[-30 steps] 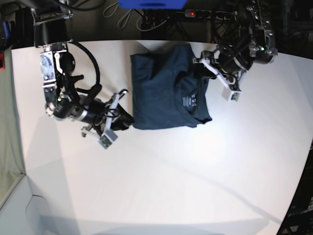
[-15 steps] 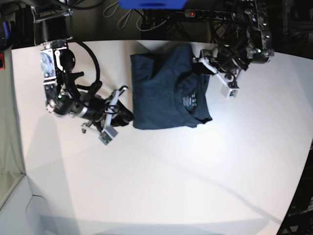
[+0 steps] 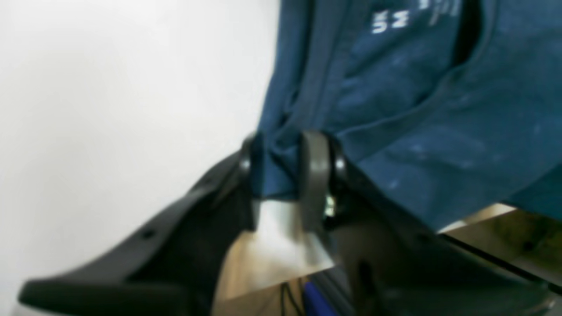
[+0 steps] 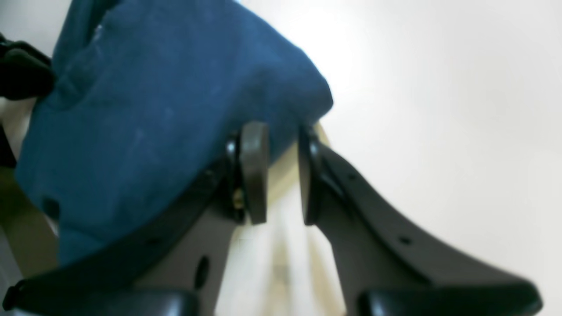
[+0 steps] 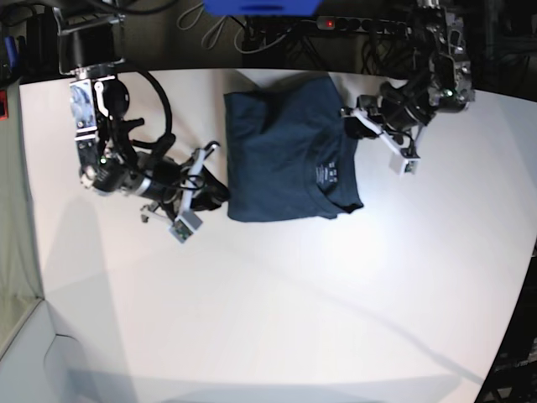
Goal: Layout the t-shirt on the table in an organized manner, then fold the t-shirt properly
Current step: 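Grasp opposite sides of the folded bundle with both grippers, then pinch the collar side of the bundle with the left gripper and tuck it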
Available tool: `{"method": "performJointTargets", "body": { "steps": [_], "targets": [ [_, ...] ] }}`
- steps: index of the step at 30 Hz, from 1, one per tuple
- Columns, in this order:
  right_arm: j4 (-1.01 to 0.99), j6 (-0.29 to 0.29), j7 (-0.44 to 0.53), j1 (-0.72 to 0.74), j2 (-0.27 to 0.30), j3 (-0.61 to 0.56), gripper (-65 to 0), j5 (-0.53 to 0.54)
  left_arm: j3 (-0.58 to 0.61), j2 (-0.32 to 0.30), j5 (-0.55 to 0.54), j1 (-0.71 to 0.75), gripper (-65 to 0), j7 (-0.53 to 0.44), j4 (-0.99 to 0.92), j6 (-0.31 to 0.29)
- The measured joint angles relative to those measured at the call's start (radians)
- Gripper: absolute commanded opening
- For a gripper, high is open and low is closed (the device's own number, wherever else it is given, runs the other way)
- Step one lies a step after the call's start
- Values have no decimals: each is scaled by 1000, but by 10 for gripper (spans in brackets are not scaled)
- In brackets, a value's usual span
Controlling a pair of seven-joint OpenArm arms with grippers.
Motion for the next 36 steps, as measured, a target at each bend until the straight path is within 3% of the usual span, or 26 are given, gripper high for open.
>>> {"method": "performJointTargets", "body": {
  "steps": [3,6,23,26,31,33,36],
  "targets": [
    [0,0,-1,-1,0,0,-538,0,5,2,0,0,-547,0,0,0],
    [0,0,0,-1,0,0,-538,0,0,1,0,0,-650,0,2,0],
    [2,0,-1,-13,2,0,-538,0,-172,-4,-4,-21,-648,9,4,-2],
    [2,0,-1,-13,2,0,-538,0,-171,-4,-3,-19,-577,11,4,-2],
    [2,0,-1,-13,2,0,-538,0,-171,-4,-3,-16,-317,11,59,-2],
    [2,0,-1,-13,2,0,-538,-1,-171,-4,-3,-9,-268,12,89,-2],
    [2,0,-1,-13,2,0,-538,-1,-198,1,-11,-5,-258,12,143,-3]
  ]
}}
